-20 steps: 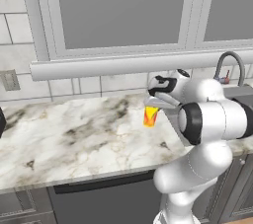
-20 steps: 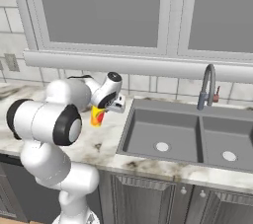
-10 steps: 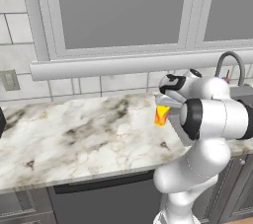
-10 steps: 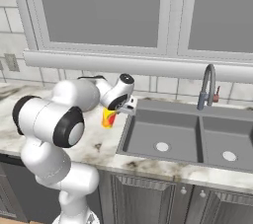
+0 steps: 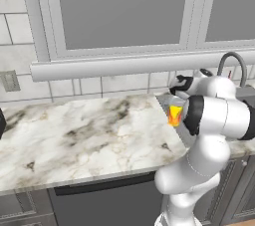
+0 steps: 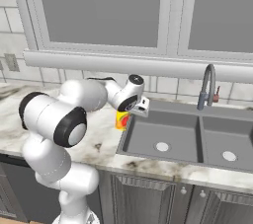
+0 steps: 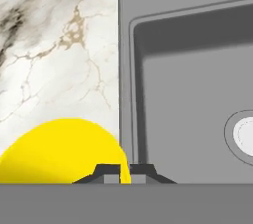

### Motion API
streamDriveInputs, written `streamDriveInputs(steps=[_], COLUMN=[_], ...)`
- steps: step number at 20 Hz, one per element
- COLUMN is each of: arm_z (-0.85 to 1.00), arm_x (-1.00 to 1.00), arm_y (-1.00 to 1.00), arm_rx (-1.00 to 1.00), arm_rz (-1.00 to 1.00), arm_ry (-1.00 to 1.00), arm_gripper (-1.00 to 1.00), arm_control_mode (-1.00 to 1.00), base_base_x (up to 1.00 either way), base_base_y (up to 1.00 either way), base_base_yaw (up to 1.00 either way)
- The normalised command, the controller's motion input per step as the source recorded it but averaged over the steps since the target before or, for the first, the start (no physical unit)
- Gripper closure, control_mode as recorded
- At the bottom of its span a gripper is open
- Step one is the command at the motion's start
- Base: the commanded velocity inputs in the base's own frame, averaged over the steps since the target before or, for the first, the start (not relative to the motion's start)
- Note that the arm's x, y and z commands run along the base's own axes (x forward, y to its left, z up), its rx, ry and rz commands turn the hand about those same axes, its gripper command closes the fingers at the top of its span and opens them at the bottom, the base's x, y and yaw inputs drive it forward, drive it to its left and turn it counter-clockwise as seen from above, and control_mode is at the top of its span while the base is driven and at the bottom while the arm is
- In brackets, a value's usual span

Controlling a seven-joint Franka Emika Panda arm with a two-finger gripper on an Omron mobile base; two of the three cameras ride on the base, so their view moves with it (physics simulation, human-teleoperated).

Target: Place the cup in the left basin and the mug in the right basin of the sink.

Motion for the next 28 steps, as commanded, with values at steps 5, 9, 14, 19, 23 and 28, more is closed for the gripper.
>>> streamDriveInputs(steps=[5, 9, 14, 19, 23, 28], arm_z=[-0.01, -0.06, -0.07, -0.18, -0.30, -0.33], arm_x=[0.02, 0.04, 0.01, 0.02, 0.00, 0.06], arm_y=[-0.47, -0.43, -0.47, -0.43, -0.38, -0.42], arm_rx=[-0.07, -0.07, -0.09, -0.10, -0.10, -0.05], arm_rz=[-0.06, -0.07, -0.08, -0.09, -0.09, -0.07], arm_ry=[0.00, -0.02, -0.06, -0.09, -0.14, -0.11], arm_gripper=[1.00, 1.00, 1.00, 1.00, 1.00, 1.00], arm_control_mode=[-1.00, -1.00, -1.00, -1.00, -1.00, -1.00], base_base_x=[0.00, 0.00, 0.00, 0.00, 0.00, 0.00], base_base_y=[0.00, 0.00, 0.00, 0.00, 0.00, 0.00], base_base_yaw=[0.00, 0.00, 0.00, 0.00, 0.00, 0.00])
